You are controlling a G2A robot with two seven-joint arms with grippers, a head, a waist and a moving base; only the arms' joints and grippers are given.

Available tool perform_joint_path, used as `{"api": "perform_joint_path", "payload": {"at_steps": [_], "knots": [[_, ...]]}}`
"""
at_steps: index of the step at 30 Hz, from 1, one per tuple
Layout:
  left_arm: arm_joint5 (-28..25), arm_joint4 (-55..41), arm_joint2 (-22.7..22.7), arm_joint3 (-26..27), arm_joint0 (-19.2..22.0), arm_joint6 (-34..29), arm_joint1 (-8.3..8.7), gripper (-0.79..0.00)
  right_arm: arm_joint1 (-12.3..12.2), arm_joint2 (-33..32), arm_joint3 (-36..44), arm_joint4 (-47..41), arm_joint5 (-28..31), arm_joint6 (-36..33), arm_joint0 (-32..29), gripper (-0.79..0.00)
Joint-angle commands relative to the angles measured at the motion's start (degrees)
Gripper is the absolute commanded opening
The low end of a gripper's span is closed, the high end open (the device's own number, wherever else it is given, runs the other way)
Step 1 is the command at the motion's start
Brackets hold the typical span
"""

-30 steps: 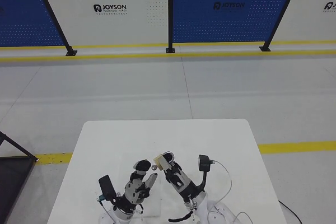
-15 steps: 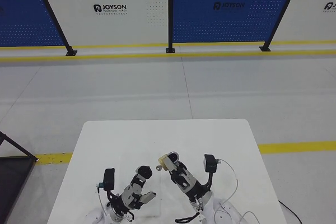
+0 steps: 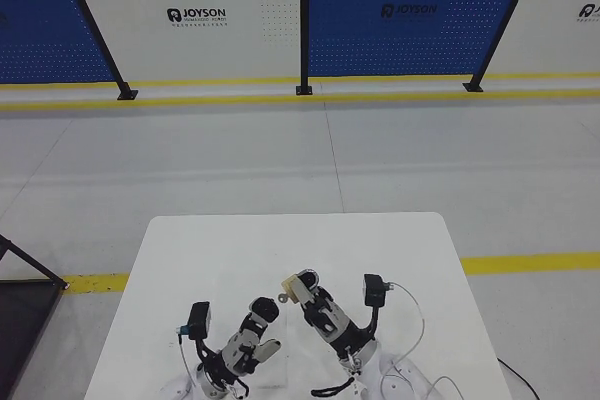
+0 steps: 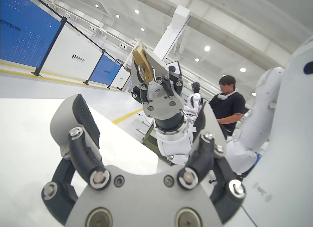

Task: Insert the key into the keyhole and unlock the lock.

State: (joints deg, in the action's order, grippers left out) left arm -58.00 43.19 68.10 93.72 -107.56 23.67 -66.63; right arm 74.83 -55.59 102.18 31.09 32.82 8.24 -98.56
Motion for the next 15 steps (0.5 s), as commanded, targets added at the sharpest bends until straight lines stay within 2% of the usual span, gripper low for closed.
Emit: {"api": "perform_joint_path", "payload": {"at_steps": [1,4,8,15], "knots": [[0.0,-7.7,-2.2,0.3,0.9,-4.3,0.68,-0.379,0.0,0.2,-0.1,0.2,-0.3,0.0,0.2,-0.785],[0.0,-16.6,-3.3,0.5,2.1,-9.5,1.81,-0.431,0.1,0.4,-0.3,0.2,-0.5,0.0,0.4,-0.785],[0.0,-23.6,-3.5,0.7,2.9,-14.5,2.94,-0.474,0.0,0.5,-0.4,0.0,-0.4,-0.1,0.6,-0.785],[0.0,-29.7,-3.5,1.2,3.9,-19.1,4.06,-0.496,0.0,0.3,-0.6,-0.5,-0.6,-0.4,0.9,-0.785]]}}
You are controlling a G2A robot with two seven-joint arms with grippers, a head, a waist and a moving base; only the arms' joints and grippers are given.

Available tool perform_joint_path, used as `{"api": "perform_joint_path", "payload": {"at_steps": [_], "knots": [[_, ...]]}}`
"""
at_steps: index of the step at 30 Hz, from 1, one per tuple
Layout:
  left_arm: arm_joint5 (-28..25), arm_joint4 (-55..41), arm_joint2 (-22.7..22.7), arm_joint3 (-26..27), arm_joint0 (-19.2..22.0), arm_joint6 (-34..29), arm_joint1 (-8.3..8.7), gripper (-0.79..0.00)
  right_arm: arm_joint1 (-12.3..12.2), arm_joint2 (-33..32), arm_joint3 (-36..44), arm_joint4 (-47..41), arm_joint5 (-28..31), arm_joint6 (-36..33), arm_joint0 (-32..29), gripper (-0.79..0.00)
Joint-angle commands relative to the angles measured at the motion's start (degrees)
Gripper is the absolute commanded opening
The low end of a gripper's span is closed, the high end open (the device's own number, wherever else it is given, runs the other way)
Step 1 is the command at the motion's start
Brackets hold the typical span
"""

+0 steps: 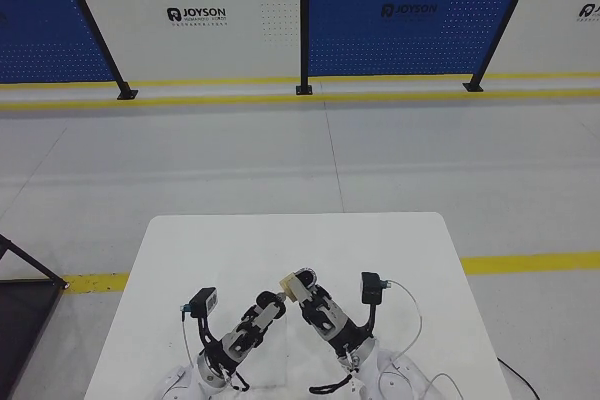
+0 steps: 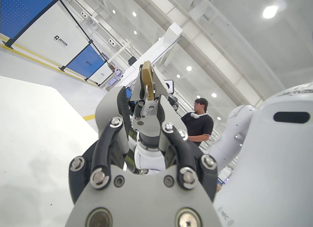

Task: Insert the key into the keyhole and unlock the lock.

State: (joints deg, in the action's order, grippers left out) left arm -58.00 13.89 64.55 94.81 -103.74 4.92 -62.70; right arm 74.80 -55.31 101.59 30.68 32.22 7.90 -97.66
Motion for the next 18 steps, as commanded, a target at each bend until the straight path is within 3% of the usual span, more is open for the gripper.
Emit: {"api": "perform_joint_path", "payload": {"at_steps": [1,9,18], "knots": [[0.0,-0.7,0.1,0.2,0.1,-0.5,0.22,-0.502,0.0,0.0,0.0,-0.1,0.0,-0.1,0.0,-0.785],[0.0,-1.3,-0.5,0.4,0.8,-1.5,0.53,-0.57,-0.1,0.1,0.1,-0.1,-0.2,-0.3,0.0,-0.785],[0.0,-0.8,-0.9,0.0,1.5,-0.6,0.51,-0.73,-0.1,0.5,0.1,0.3,-0.4,-0.4,0.0,-0.785]]}}
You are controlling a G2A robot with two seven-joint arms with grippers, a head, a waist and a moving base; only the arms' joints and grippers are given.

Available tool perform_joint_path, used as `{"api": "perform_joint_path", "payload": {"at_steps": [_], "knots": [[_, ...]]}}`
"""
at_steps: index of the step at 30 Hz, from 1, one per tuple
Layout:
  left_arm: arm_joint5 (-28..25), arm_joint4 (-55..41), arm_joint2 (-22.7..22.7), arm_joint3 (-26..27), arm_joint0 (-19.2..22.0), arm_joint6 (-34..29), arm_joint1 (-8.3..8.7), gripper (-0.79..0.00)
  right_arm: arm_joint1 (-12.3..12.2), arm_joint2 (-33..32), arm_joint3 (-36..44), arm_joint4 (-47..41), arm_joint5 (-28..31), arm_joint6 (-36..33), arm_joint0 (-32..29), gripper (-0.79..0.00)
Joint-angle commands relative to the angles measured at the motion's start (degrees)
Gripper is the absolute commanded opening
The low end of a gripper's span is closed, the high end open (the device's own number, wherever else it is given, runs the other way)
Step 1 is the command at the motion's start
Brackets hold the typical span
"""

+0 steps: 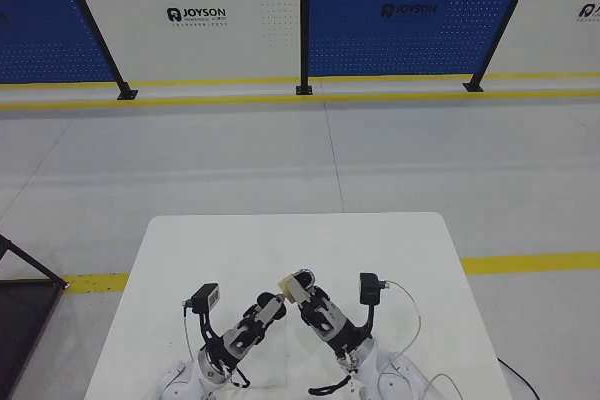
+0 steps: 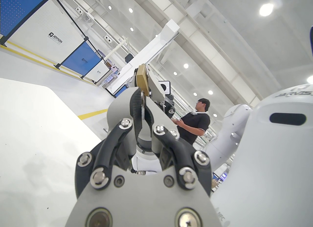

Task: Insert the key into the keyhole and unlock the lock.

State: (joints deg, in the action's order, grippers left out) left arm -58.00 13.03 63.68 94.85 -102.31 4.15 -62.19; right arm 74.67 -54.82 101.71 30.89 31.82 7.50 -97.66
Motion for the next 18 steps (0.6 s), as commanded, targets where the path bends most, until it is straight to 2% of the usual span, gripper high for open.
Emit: {"api": "perform_joint_path", "payload": {"at_steps": [1,4,10,18], "knots": [[0.0,0.2,0.0,-0.1,0.1,0.3,0.0,-0.736,0.0,0.1,0.0,0.2,-0.1,0.0,0.0,-0.785],[0.0,0.6,0.0,-0.2,0.2,0.7,-0.01,-0.785,0.0,0.2,0.1,0.5,-0.1,0.1,-0.1,-0.785],[0.0,2.6,0.4,-0.2,0.3,1.6,-0.02,-0.785,-0.1,0.4,0.2,0.8,-0.2,0.2,-0.3,-0.785],[0.0,8.8,1.3,-0.1,-0.5,5.9,-0.46,-0.785,-0.2,0.6,0.6,1.8,-0.4,0.3,-0.6,-0.785]]}}
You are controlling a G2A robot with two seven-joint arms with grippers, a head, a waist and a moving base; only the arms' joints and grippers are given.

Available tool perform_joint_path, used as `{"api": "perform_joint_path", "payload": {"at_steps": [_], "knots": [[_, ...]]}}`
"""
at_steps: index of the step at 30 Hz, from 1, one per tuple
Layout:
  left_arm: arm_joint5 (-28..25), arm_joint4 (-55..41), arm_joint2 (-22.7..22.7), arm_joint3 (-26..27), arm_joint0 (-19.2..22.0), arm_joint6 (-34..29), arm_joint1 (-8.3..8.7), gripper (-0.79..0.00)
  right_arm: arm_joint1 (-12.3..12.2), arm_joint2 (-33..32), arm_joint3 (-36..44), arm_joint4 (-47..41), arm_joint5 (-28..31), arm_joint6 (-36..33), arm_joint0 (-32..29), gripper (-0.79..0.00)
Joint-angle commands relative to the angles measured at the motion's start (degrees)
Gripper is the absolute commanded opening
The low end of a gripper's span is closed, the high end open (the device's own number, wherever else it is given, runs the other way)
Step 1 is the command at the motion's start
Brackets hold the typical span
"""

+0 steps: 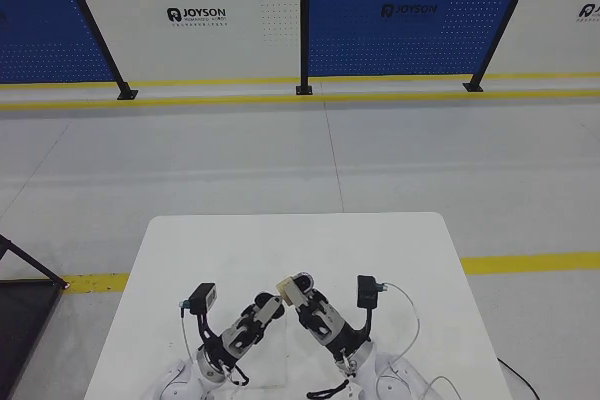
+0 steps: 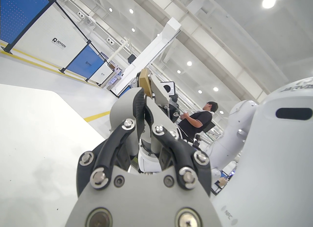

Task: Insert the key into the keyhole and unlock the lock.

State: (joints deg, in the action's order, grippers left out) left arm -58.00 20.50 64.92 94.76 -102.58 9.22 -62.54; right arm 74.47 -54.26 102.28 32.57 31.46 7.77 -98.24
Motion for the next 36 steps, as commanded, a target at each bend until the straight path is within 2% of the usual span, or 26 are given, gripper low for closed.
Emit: {"api": "perform_joint_path", "payload": {"at_steps": [1,7,13,26,36], "knots": [[0.0,2.4,0.2,0.1,-0.3,1.6,-0.2,-0.785,0.0,0.0,0.1,0.2,-0.1,0.0,-0.1,-0.785],[1.0,11.8,1.8,0.4,-1.2,8.9,-1.12,-0.785,-0.1,0.0,0.5,1.0,-0.6,0.3,-0.3,-0.785],[4.7,22.6,2.2,0.7,-2.1,16.9,-2.13,-0.785,-0.2,0.2,0.6,1.2,-1.1,0.4,-0.3,-0.785],[16.9,43.5,1.1,0.2,-2.8,34.3,-3.54,-0.785,-0.3,0.3,0.8,2.1,-1.8,1.2,-0.5,-0.785],[25.6,54.0,0.5,-1.2,-2.5,43.3,-3.84,-0.785,-0.3,0.5,0.8,2.4,-2.3,1.3,-0.4,-0.785]]}}
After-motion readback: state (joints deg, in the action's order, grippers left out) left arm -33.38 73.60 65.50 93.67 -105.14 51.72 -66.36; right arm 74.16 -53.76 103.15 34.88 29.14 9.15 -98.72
